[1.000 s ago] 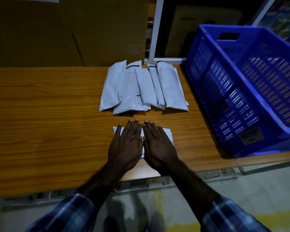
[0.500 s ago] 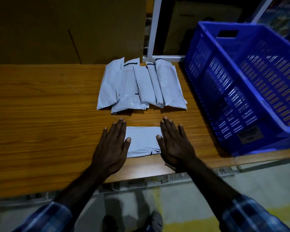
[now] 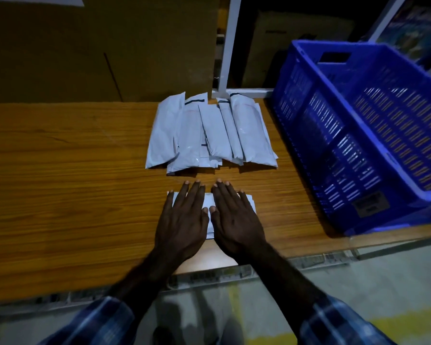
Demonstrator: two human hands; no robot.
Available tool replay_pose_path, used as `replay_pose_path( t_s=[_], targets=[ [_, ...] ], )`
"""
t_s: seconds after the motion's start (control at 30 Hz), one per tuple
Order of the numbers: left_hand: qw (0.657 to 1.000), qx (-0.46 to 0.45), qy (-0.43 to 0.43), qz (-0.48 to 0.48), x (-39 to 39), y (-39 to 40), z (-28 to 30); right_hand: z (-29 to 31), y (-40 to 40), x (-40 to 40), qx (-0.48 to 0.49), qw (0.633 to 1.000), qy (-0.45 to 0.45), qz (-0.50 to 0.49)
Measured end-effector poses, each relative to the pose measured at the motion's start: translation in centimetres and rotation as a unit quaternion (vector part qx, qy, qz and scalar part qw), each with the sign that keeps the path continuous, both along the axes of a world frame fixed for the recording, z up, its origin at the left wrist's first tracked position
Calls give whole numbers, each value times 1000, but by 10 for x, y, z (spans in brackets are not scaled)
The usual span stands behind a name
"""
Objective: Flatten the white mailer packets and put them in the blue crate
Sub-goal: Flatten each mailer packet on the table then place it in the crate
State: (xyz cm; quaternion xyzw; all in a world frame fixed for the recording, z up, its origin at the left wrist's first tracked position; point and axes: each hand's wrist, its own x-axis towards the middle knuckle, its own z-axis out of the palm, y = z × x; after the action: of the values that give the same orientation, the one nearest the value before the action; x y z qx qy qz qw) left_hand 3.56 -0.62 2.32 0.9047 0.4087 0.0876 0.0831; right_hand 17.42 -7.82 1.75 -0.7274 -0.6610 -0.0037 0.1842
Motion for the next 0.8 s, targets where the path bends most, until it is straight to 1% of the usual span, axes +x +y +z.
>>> replay_pose_path(
  t_s=[0.07, 0.13, 0.2, 0.27, 0.3, 0.37, 0.4, 0.47, 0.53, 0.57, 0.63, 0.7, 0.8],
  targets=[
    [1000, -6, -5, -8, -5, 3, -3, 1, -1, 3, -34, 999, -8, -7],
    [1000, -17, -16, -7, -15, 7, -8, 1, -9, 16, -80, 996, -1, -38],
    [999, -35, -21, 7, -30, 11, -10, 4, -19, 36, -142, 987, 25, -76],
    [998, -55, -21, 36, -45, 14, -12, 7, -24, 48, -179, 980, 5, -92],
    [996, -64, -27, 50, -51, 14, -11, 9, -25, 50, -180, 979, -4, -91],
    [994, -79, -54, 55, -58, 11, -6, 14, -28, 44, -156, 985, 11, -69],
    [994, -75, -70, 32, -59, 9, -2, 16, -29, 39, -144, 988, 25, -43],
    [994, -45, -87, -54, -57, 2, 3, 21, -37, 29, -128, 991, 38, 25],
    [987, -20, -81, -136, -56, -1, 1, 21, -44, 25, -132, 988, 45, 59],
    [985, -12, -69, -160, -56, 0, -1, 19, -45, 25, -130, 989, 41, 61],
    [982, 8, -56, -180, -58, 4, -6, 16, -45, 27, -120, 990, 29, 67],
    [981, 20, -65, -181, -60, 12, -8, 10, -43, 27, -117, 990, 23, 77],
    [977, 32, -98, -186, -60, 23, -3, 18, -39, 24, -91, 994, 1, 58]
  ],
)
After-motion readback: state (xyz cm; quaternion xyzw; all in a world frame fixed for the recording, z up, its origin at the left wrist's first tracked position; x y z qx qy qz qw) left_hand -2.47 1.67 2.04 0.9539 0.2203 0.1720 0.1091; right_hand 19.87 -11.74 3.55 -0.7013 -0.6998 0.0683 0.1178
